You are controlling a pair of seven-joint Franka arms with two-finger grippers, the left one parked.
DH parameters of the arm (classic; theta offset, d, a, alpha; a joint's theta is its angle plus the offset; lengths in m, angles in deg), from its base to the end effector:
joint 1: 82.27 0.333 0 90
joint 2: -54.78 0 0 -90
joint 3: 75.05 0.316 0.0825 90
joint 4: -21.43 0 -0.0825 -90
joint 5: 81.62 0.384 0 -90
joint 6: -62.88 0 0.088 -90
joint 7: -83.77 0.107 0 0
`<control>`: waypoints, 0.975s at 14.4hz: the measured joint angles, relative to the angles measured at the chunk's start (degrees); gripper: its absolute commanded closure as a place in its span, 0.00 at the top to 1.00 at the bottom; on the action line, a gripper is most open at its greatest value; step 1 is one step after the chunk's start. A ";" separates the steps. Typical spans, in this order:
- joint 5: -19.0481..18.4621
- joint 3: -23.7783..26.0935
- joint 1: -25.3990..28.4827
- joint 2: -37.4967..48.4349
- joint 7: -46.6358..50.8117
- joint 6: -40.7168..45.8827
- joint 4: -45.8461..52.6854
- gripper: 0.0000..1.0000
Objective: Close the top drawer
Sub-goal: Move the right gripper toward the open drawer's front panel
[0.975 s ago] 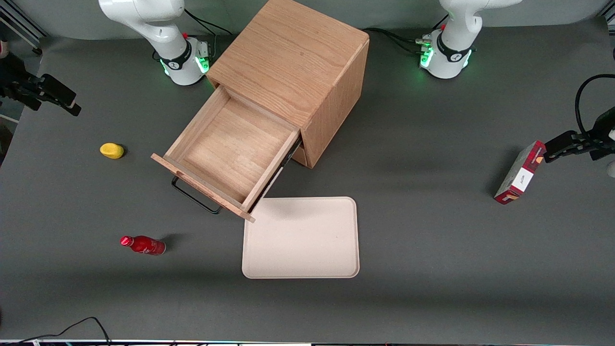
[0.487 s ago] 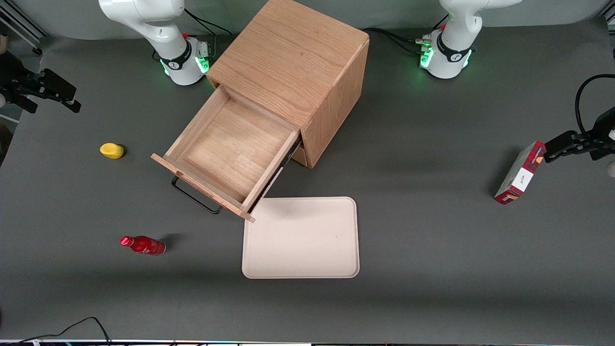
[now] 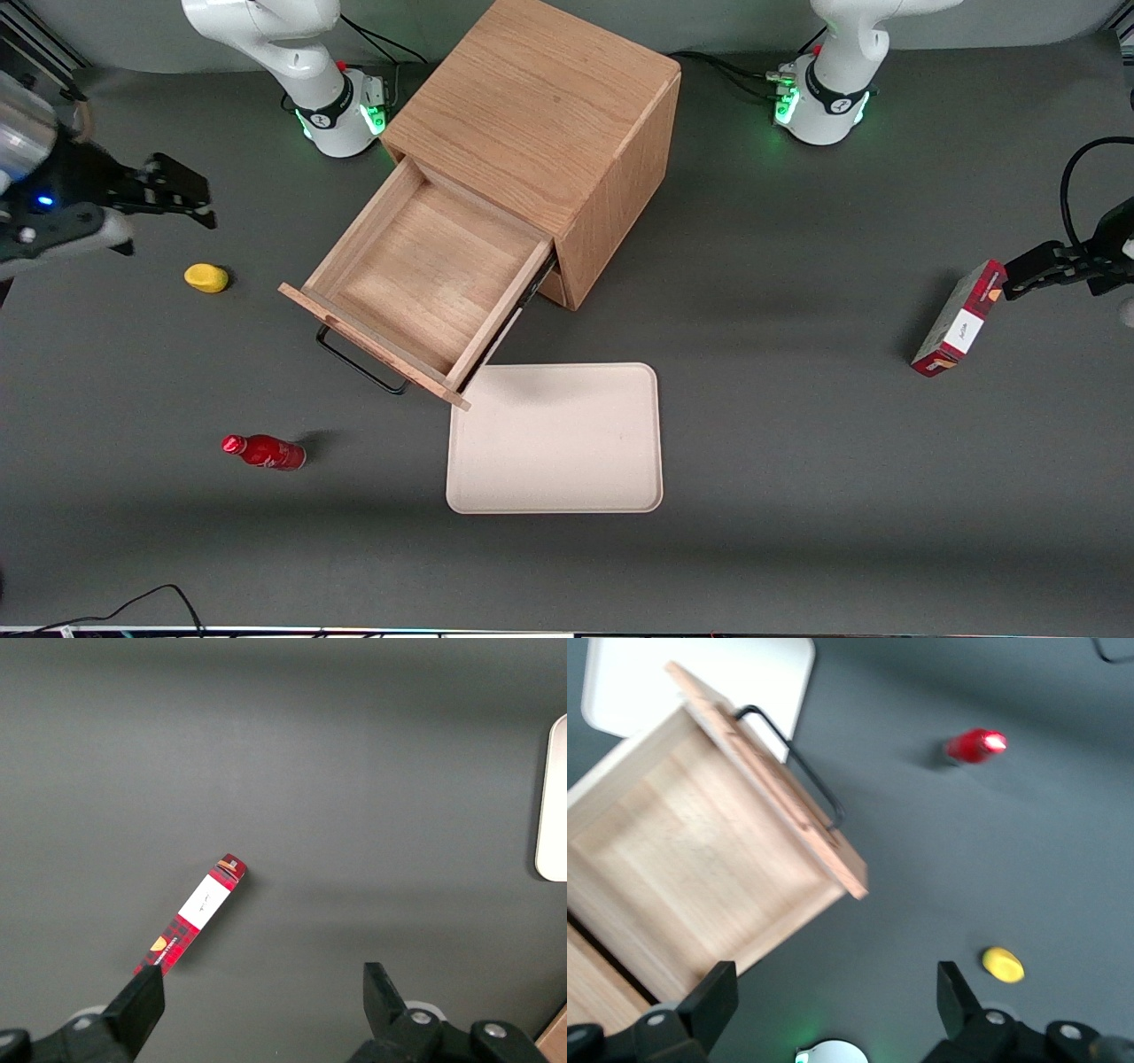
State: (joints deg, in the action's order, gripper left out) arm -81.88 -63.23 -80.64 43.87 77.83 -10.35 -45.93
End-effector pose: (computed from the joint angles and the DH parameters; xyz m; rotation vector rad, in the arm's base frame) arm 0.5648 0.1187 0.6742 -3.0662 -0.5189 0.1339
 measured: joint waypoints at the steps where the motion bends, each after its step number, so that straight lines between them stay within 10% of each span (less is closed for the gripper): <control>1: -0.10 1.90 0.21 -1.70 0.00 0.36 1.76 1.00; 14: -3.42 4.61 0.57 -5.22 -15.46 1.64 5.22 1.00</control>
State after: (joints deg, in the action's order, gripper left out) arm -85.30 -58.62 -80.07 38.65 62.37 -8.72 -40.70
